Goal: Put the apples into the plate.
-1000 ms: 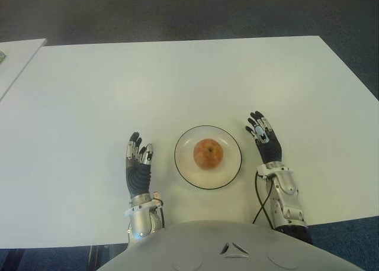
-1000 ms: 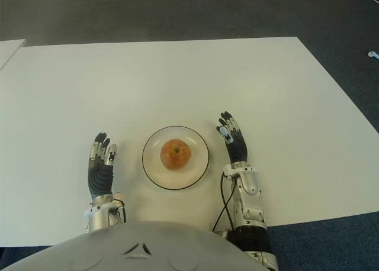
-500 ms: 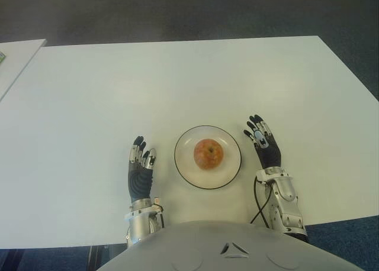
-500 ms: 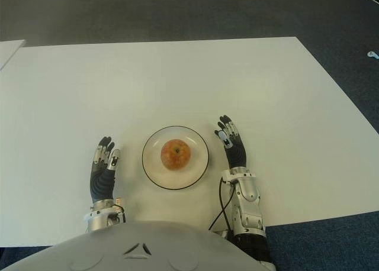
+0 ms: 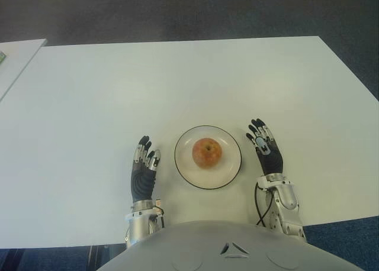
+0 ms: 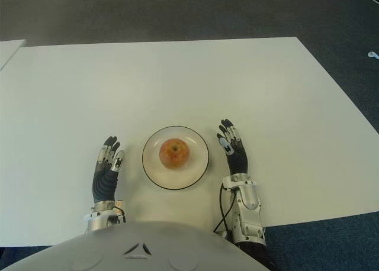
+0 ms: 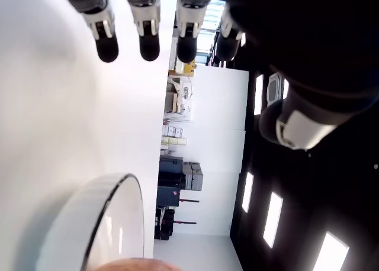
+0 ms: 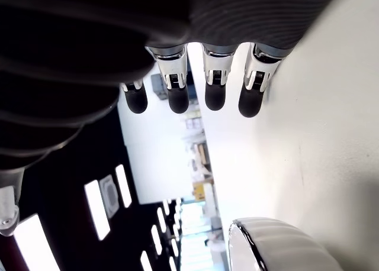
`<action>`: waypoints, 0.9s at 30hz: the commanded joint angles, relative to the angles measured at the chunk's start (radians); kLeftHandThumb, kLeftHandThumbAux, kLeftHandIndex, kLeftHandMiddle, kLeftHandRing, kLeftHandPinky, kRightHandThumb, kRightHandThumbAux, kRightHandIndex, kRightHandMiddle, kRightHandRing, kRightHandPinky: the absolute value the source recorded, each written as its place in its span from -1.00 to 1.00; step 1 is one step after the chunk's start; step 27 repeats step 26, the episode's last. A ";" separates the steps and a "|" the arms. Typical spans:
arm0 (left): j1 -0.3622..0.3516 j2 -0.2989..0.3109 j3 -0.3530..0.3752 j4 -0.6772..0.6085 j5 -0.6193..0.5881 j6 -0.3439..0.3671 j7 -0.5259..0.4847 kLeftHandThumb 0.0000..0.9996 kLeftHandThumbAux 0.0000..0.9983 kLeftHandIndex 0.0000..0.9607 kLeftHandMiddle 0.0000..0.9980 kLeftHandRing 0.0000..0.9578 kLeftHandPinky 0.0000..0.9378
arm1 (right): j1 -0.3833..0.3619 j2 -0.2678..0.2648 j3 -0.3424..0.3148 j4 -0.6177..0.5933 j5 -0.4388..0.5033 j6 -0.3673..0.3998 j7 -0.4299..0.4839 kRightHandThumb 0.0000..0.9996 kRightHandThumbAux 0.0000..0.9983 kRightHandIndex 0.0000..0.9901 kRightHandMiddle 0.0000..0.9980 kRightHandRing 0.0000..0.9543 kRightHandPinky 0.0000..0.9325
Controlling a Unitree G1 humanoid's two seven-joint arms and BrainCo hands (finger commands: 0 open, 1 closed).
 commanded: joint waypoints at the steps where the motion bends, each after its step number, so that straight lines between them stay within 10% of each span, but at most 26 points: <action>1: 0.017 -0.004 0.005 -0.013 0.001 0.016 -0.023 -0.69 0.04 -0.90 -0.95 -0.98 -0.94 | 0.045 0.007 -0.003 0.000 -0.003 0.007 -0.006 -0.85 -0.08 -0.85 -0.84 -0.93 -0.92; 27: 0.055 -0.020 -0.018 -0.063 -0.043 0.019 -0.076 -0.67 0.05 -0.90 -0.96 -1.00 -1.00 | 0.085 0.044 -0.027 -0.035 0.048 -0.004 0.006 -0.73 -0.03 -0.80 -0.81 -0.89 -0.89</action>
